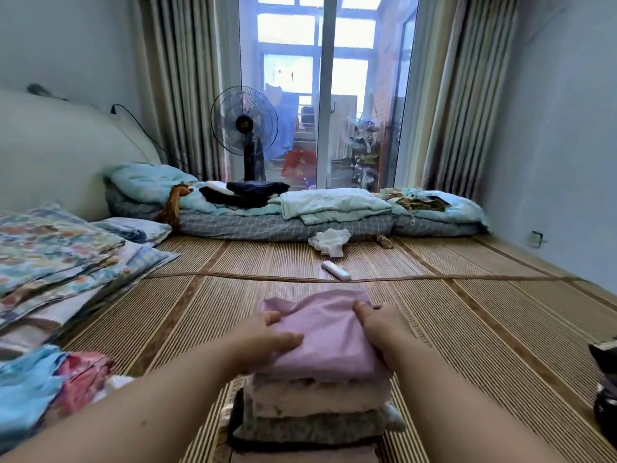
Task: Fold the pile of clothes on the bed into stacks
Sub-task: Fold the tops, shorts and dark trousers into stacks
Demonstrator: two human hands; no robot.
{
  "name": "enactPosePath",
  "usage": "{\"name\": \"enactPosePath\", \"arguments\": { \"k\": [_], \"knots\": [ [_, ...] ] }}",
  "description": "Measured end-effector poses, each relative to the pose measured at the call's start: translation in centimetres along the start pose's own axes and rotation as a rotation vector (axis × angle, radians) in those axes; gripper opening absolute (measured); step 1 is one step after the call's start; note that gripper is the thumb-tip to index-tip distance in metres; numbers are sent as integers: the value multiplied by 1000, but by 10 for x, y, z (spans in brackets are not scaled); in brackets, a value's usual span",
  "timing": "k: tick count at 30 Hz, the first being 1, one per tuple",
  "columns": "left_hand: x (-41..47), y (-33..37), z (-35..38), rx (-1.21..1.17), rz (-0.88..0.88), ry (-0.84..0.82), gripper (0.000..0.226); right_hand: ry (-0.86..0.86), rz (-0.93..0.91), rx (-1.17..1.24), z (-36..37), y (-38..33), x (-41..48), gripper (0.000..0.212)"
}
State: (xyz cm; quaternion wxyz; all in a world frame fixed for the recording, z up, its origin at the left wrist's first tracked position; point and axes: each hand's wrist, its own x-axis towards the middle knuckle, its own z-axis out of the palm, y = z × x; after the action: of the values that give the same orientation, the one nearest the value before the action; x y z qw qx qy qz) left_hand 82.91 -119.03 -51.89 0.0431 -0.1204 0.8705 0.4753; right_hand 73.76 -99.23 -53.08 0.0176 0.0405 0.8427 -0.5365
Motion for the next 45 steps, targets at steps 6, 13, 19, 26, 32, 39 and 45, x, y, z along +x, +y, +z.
{"name": "enactPosePath", "arguments": {
  "k": [6, 13, 19, 26, 32, 39, 45],
  "knots": [
    [29, -18, 14, 241, -30, 13, 69, -4, -14, -333, 20, 17, 18, 39],
    [6, 3, 14, 607, -61, 176, 83, 66, -173, -393, 4, 0, -11, 53],
    [-65, 59, 21, 645, 222, 193, 70, 38, -461, -397, -52, -14, -99, 61],
    [-160, 96, 108, 505, 500, -188, 92, 171, -550, -658, -195, 60, -198, 63],
    [-177, 128, 229, 590, 655, -280, 67, 336, -388, -787, -324, 141, -221, 62],
    [-162, 202, 348, 633, 808, -278, 78, 540, -209, -822, -429, 195, -180, 75],
    [-110, 247, 429, 688, 903, -207, 118, 540, 215, -695, -480, 232, -118, 117]
  ]
}}
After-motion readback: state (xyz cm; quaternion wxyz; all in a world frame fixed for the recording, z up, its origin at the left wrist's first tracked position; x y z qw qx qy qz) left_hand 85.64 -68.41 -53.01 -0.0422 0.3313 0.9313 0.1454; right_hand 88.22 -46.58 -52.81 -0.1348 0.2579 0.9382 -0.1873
